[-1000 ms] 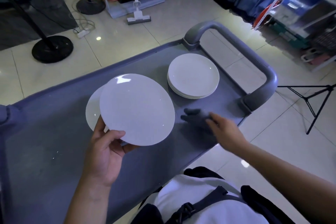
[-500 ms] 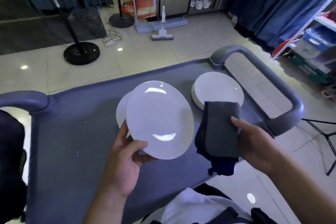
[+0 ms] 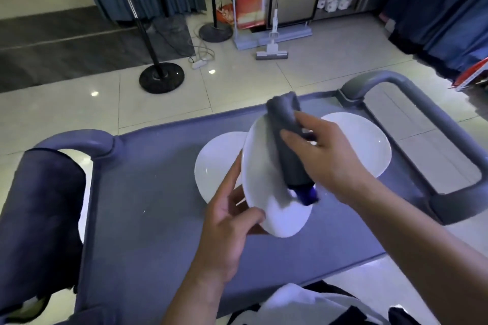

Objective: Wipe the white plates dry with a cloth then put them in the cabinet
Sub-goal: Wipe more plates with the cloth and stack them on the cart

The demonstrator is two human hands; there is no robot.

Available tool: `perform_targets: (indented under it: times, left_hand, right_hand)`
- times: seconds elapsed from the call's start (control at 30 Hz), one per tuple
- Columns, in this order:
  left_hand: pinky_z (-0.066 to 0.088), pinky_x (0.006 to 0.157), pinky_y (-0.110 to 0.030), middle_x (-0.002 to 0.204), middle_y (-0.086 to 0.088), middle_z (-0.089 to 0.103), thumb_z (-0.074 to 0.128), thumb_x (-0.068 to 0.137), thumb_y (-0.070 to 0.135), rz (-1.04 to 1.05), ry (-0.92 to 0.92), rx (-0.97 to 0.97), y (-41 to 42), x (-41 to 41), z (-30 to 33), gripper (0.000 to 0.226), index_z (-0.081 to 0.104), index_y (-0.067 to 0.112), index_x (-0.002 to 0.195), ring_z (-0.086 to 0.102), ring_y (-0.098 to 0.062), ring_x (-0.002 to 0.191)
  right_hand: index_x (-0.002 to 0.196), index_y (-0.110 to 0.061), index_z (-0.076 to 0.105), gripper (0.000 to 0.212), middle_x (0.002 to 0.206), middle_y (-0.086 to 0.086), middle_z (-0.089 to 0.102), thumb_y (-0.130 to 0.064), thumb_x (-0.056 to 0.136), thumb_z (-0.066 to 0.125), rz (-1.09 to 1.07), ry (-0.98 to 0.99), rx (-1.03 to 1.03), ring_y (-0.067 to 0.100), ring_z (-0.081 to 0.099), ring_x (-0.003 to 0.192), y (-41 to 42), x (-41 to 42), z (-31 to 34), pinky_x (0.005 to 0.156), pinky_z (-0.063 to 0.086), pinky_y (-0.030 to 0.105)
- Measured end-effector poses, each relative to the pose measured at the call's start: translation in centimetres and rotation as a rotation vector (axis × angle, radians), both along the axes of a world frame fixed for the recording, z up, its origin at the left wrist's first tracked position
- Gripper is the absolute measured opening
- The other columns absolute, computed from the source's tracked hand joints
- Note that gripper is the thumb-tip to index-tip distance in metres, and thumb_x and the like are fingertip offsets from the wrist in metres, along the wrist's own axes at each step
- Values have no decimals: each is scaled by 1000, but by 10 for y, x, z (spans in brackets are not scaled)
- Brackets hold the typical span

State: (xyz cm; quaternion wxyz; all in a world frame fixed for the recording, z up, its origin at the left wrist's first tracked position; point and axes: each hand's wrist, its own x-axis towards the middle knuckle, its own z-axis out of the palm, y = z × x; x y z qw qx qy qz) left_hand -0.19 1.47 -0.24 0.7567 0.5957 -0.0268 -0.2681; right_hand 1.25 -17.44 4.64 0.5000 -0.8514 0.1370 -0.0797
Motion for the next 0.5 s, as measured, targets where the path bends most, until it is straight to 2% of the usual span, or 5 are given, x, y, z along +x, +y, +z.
perform_targets:
  times: [0.13,0.2,0.27,0.43,0.5]
  left_hand:
    - [61,73,-52,113,-8,75,55,70,-2,55,-14,-8,2,6,12,82,60,48,135,69,-34,104]
    - [61,69,-49,115,-9,74,54,71,-4,66,-6,-51,3,5,14,80,61,43,135,71,-32,102]
    - [60,67,-49,120,-12,73,57,72,-4,85,8,-107,1,3,14,77,60,37,138,72,-31,102]
    - [47,86,-61,135,-24,63,69,81,52,216,156,-271,-8,-7,14,68,63,14,137,49,-41,114]
    - [52,85,-59,132,-29,64,73,75,69,240,179,-258,-14,-12,16,84,65,7,132,59,-42,117]
  right_hand:
    - [104,-19,71,14,99,10,73,-22,100,57,249,42,232,28,68,98,6,14,14,83,56,44]
    - [105,-21,72,15,102,9,72,-24,98,59,413,57,296,30,65,102,6,16,16,90,52,50]
    - [94,-25,71,15,93,1,67,-18,99,60,568,56,274,21,60,94,5,16,16,87,49,39]
    - [93,-26,70,22,97,-5,67,-5,95,65,866,187,254,5,58,93,-6,13,18,88,43,16]
    - [96,-26,70,24,104,-4,68,-3,94,65,958,200,233,8,61,99,-14,11,17,92,44,18]
